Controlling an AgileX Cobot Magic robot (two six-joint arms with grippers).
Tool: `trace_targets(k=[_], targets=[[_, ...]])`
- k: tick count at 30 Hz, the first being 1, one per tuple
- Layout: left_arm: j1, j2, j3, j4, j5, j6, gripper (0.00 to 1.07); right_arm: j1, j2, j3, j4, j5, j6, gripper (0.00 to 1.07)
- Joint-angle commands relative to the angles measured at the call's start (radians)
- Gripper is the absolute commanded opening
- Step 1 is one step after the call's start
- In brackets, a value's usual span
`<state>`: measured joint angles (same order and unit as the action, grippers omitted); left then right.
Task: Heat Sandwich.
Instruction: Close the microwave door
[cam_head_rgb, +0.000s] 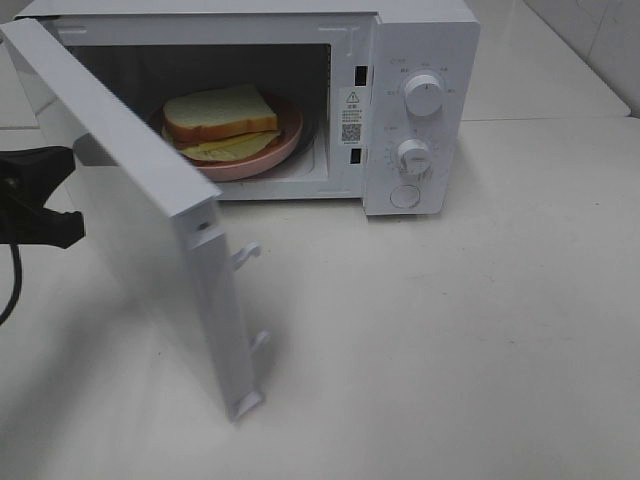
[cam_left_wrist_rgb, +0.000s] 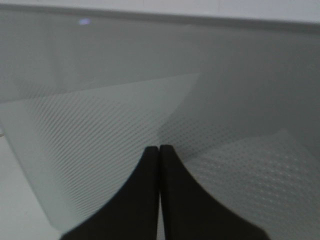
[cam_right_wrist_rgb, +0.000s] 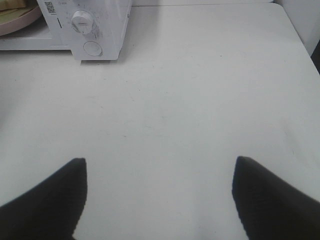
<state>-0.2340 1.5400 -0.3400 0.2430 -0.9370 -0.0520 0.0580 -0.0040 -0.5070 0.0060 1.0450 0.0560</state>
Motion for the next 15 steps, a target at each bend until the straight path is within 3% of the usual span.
trace_targets(k=[1, 4, 8, 15], targets=[[-0.067, 0.02, -0.038, -0.083, -0.025, 0.033, 0.0, -0.004, -0.027, 0.001, 0.003, -0.011, -0.003, 0.76], [-0.105, 0.037, -0.057, -0.132, -0.025, 0.052, 0.0, -0.004, -0.027, 0.001, 0.003, -0.011, -0.003, 0.76], [-0.208, 0.1, -0.125, -0.279, -0.025, 0.109, 0.0, -0.004, -0.027, 0.001, 0.003, -0.011, -0.003, 0.76], [-0.297, 0.166, -0.204, -0.392, -0.025, 0.156, 0.0, -0.004, -0.027, 0.001, 0.003, -0.011, -0.003, 0.76]])
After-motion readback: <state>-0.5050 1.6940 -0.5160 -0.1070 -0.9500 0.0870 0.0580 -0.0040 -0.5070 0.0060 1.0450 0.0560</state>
